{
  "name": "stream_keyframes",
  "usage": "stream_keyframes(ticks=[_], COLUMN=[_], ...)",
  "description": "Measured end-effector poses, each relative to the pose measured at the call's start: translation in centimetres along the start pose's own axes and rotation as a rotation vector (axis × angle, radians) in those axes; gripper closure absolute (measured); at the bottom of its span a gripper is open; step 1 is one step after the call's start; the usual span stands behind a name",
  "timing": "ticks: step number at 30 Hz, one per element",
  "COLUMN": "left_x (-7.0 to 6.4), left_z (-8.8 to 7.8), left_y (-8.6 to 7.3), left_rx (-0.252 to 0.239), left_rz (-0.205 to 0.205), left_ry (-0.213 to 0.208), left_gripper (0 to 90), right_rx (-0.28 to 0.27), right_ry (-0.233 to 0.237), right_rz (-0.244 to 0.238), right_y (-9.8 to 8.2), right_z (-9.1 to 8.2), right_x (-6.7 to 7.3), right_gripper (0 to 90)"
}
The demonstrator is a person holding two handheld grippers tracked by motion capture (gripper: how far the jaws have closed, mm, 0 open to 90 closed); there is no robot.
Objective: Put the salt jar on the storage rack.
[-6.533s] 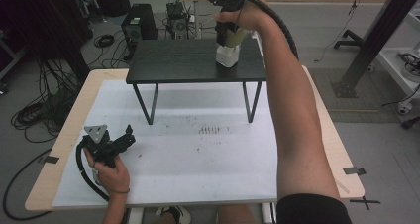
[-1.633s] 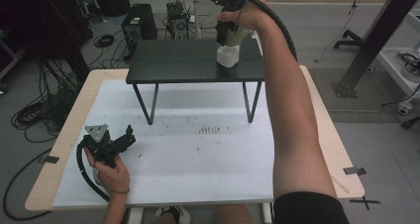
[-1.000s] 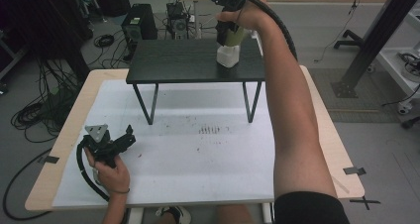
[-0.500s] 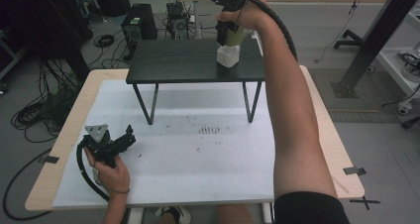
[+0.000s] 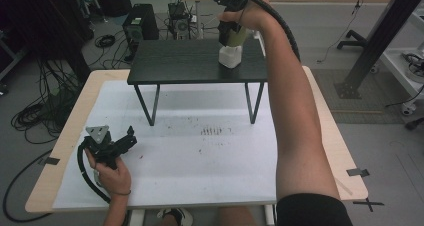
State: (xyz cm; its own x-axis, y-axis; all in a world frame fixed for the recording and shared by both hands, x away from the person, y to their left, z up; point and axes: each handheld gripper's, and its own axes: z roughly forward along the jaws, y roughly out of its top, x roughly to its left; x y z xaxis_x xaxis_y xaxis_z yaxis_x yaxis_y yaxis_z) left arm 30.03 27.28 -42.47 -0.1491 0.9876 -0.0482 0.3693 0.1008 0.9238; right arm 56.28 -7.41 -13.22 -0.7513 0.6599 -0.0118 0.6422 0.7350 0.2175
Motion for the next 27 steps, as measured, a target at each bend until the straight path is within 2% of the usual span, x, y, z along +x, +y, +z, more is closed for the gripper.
stream_keyframes(ticks=[19, 20, 22, 24, 26, 27], left_x=[-0.03, -0.03, -0.01, -0.01, -0.04, -0.04], left_z=[0.05, 0.05, 0.05, 0.03, 0.06, 0.06], left_y=[-0.01, -0.01, -0.01, 0.00, -0.01, 0.00], left_rx=[-0.001, -0.002, 0.000, -0.001, -0.003, -0.001], left_rz=[-0.003, -0.003, -0.002, -0.001, -0.002, -0.002], left_ry=[-0.001, -0.001, -0.001, 0.000, -0.001, 0.000], left_gripper=[0.2, 0.2, 0.2, 0.2, 0.2, 0.2], right_rx=[-0.003, -0.004, 0.002, 0.003, -0.003, -0.011], right_ry=[0.002, 0.003, -0.020, -0.006, -0.022, -0.013], right_rz=[0.004, 0.007, 0.000, 0.010, 0.010, 0.011], right_y=[-0.05, -0.05, -0.11, -0.19, -0.33, -0.40], right_z=[0.01, 0.03, 0.18, 0.27, 0.22, 0.12], right_x=[-0.07, -0.05, -0.09, -0.22, -0.34, -0.41], right_gripper=[29.2, 28.3, 18.8, 13.6, 11.3, 10.1])
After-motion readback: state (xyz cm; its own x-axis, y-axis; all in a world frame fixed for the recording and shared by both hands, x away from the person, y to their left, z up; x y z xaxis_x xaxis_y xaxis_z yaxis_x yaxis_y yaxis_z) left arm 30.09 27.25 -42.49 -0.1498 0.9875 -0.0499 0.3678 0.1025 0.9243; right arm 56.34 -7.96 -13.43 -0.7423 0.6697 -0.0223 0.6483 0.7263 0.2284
